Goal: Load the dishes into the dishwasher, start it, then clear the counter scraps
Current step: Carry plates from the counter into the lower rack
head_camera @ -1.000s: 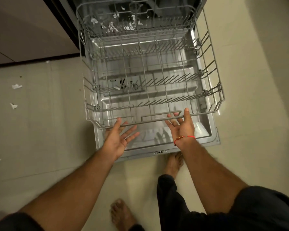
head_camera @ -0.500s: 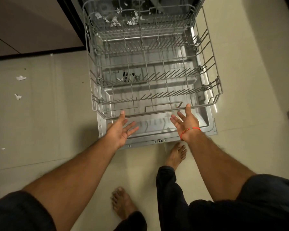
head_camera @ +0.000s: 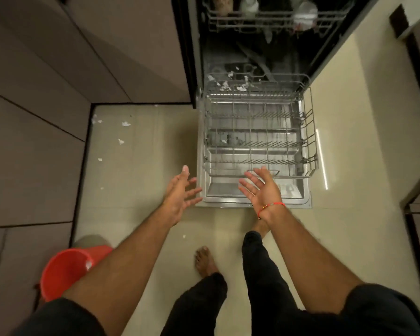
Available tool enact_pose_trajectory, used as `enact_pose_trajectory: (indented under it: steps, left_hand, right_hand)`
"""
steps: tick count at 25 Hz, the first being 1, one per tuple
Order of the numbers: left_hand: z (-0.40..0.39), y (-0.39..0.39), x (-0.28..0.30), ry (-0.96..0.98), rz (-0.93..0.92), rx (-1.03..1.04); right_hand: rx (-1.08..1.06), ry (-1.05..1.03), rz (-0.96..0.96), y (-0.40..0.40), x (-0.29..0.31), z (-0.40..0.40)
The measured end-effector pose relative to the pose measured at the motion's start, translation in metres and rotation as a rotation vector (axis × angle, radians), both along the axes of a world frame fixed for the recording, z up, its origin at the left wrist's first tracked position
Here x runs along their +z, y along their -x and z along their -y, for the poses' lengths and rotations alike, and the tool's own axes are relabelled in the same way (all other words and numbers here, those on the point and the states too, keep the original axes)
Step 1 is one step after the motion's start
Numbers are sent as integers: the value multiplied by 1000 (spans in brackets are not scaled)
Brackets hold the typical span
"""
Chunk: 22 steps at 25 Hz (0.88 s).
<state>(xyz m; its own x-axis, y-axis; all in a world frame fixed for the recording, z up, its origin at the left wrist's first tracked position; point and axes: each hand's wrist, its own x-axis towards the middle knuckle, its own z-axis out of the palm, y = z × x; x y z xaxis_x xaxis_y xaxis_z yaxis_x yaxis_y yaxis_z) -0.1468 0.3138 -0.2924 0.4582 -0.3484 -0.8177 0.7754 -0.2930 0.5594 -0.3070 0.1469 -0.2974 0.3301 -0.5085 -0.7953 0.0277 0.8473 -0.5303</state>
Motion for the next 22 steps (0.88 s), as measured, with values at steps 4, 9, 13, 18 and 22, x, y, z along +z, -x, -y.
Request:
enact_pose_trajectory:
  steps: [4,9,13,18,22]
  left_hand:
    - [-60,-20,120,31,74,63]
    - [-140,-42,224,52,201,188]
    - [-206,-55,277,32,298,378]
    - [-282,-62,323,-22,395,706]
    - [-338,-63,349,-46,459,919]
  right_hand:
    - [176,29,32,-61,116,-54]
    - [475,68,110,-131,215,-124]
    - [741,63,169,-188,258,-184]
    - [1098,71,282,-261,301,-263]
    - [1267,22,363,-303,322,-327]
